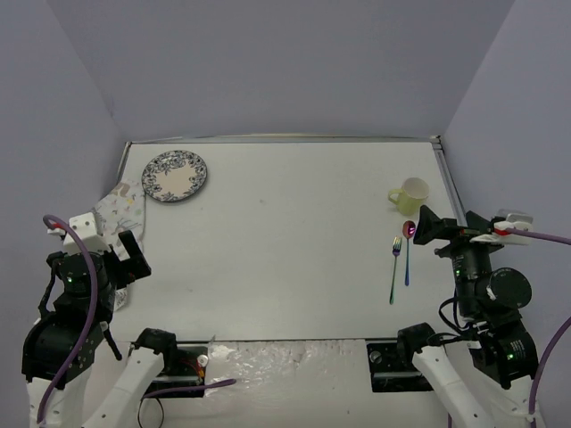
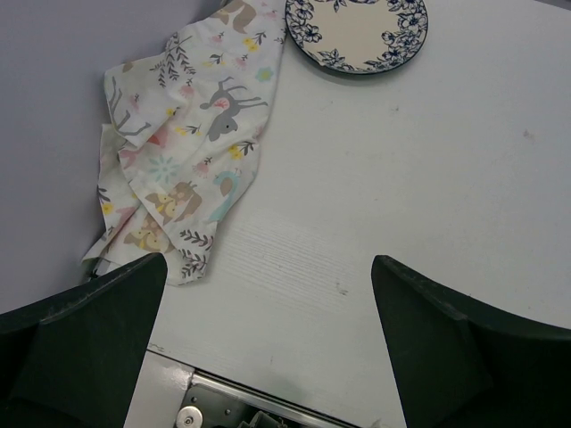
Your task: Set the dinner table for one person
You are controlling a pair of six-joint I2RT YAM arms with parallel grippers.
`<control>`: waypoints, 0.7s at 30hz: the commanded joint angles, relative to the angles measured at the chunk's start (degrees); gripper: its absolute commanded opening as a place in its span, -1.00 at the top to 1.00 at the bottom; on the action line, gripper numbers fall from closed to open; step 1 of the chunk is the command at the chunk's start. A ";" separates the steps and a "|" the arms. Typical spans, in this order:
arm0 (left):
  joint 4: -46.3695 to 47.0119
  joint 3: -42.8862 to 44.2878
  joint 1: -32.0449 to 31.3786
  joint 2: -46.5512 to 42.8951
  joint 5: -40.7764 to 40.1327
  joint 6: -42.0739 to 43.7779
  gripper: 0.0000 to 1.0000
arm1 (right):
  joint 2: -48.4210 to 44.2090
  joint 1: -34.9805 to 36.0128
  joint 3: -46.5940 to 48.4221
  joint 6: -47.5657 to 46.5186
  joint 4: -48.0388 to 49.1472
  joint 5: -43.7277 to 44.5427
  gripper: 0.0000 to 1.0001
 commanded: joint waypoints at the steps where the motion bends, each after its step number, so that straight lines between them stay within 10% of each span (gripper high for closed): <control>1: 2.70 -0.52 -0.33 3.27 -0.66 -2.49 -0.94 | 2.83 0.65 -1.42 1.38 3.40 -3.28 -1.00; 14: 11.89 -5.49 0.58 25.06 -3.88 -15.04 -0.94 | 12.59 0.65 -4.89 10.24 2.16 -17.85 -1.00; 21: 24.33 -4.89 14.70 42.70 2.62 -13.36 -0.94 | 20.36 0.65 -3.27 9.32 -3.16 -18.70 -1.00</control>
